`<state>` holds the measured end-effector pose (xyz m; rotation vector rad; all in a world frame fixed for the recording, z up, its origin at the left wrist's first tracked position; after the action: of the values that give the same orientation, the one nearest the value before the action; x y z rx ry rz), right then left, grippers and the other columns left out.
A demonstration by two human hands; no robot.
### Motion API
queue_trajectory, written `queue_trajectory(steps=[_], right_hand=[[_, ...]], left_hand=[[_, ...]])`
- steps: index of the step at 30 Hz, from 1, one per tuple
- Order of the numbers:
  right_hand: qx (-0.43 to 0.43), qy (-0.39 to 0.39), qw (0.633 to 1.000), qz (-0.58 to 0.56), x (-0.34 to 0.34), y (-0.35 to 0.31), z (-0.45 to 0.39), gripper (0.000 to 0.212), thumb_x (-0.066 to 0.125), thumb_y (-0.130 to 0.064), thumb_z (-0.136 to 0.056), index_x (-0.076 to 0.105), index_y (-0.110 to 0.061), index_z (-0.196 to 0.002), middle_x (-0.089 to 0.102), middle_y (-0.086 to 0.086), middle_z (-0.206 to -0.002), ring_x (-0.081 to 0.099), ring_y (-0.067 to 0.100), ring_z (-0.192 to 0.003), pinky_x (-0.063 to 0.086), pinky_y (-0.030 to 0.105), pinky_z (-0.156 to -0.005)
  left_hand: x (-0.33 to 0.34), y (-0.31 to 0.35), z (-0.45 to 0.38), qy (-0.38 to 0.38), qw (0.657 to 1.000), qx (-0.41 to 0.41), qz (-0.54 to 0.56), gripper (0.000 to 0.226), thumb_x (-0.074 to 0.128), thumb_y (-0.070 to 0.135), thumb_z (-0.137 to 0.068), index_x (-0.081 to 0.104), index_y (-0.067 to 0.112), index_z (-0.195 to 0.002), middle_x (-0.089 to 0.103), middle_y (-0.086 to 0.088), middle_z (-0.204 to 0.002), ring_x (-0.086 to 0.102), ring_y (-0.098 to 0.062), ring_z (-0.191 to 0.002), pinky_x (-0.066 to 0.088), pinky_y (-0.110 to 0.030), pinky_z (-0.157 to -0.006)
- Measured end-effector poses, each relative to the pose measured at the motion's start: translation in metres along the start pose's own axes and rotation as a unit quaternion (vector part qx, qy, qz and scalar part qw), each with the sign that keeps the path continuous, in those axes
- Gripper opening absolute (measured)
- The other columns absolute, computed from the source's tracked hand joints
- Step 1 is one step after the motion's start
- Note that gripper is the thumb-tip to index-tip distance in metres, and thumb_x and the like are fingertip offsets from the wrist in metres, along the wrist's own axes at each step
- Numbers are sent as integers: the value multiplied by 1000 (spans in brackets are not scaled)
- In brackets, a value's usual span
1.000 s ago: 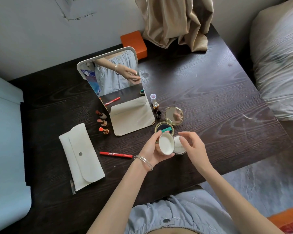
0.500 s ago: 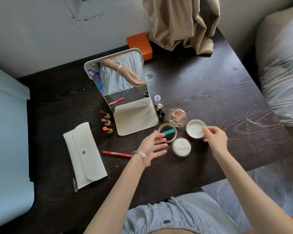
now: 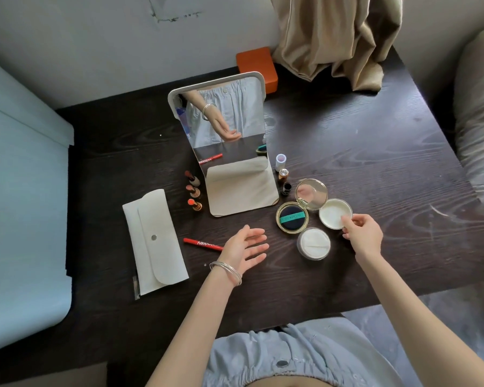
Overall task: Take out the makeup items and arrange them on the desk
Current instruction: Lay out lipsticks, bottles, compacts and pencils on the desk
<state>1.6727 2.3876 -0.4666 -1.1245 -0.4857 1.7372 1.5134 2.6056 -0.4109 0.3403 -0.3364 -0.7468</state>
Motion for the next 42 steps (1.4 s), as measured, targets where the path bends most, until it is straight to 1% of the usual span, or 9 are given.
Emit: queue_trajectory(steps=[12, 16, 18, 22, 25, 28, 32, 36, 42], right_hand=[[1, 0, 999, 51, 2, 2, 2, 40, 72, -4, -75, 49, -4, -109, 53, 19, -114, 57, 19, -64, 45, 9, -40], [12, -1, 997, 80, 0, 1, 5, 48, 75, -7, -74, 50, -1, -115, 45, 15, -113, 57, 20, -67, 55, 36, -70], [14, 0, 996, 85, -1, 2, 8, 51, 77, -11, -72, 50, -5, -115, 45, 18, -118, 61, 30, -86, 54, 46, -83], [7, 21, 996, 83, -5, -4, 16, 52, 74, -18, -78, 46, -6, -120, 41, 16, -123, 52, 25, -94, 45, 42, -95], [-66, 42, 993, 88, -2, -29, 31, 34, 67, -16, -82, 53, -6, -111, 48, 13, -114, 50, 21, -92, 41, 38, -93], [-164, -55, 981, 86, 32, -57, 60, 13, 65, -12, -83, 57, -12, -94, 57, 6, -96, 56, 21, -86, 45, 35, -82], [-227, -232, 938, 124, 104, -74, 111, 8, 65, -14, -84, 59, -12, -89, 59, -1, -81, 52, 6, -70, 41, 11, -67], [-211, -351, 886, 219, 159, -61, 147, 15, 66, -21, -85, 61, -13, -96, 60, 1, -89, 59, 12, -80, 49, 24, -73], [-251, -385, 829, 319, 200, -53, 175, 17, 62, -19, -88, 64, -12, -104, 59, 4, -101, 58, 16, -91, 48, 29, -82]], left_hand=[[20, 8, 0, -20, 999, 19, -33, 34, 35, 30, -101, 64, 14, -93, 62, -8, -108, 61, -19, -92, 50, -32, -81], [23, 7, 0, -19, 999, 18, -41, 34, 35, 30, -101, 64, 14, -94, 62, -7, -107, 61, -19, -93, 50, -32, -82], [24, 7, 0, -19, 999, 15, -39, 34, 35, 30, -101, 64, 13, -95, 62, -8, -107, 61, -19, -94, 50, -32, -82], [24, 5, 0, -23, 999, 12, -40, 33, 35, 30, -101, 64, 13, -95, 62, -8, -109, 61, -19, -94, 50, -32, -81], [20, 6, 2, -21, 999, 14, -39, 30, 38, 28, -100, 64, 14, -96, 62, -7, -108, 61, -18, -94, 50, -31, -81], [7, 8, 3, -7, 1000, 19, -22, 27, 40, 26, -100, 64, 13, -99, 62, -5, -105, 61, -18, -94, 51, -31, -80], [-22, 10, 8, 30, 999, 27, 33, 28, 41, 25, -99, 62, 10, -108, 61, -7, -110, 61, -19, -95, 51, -30, -78], [-64, 7, 19, 78, 993, 35, 84, 26, 44, 23, -98, 60, 9, -112, 61, -7, -110, 61, -19, -95, 51, -30, -78], [-132, -2, 27, 180, 975, 44, 121, 19, 52, 10, -93, 60, 7, -109, 57, -10, -114, 56, -22, -101, 49, -30, -80]])
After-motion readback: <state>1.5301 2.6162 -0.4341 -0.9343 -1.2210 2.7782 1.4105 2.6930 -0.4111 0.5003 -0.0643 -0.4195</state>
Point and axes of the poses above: each hand's wrist, its own z-axis away from the middle knuckle, its own x-axis out of the palm, y = z × x, the point moved 4 cm from there along -z, towards the middle knuckle
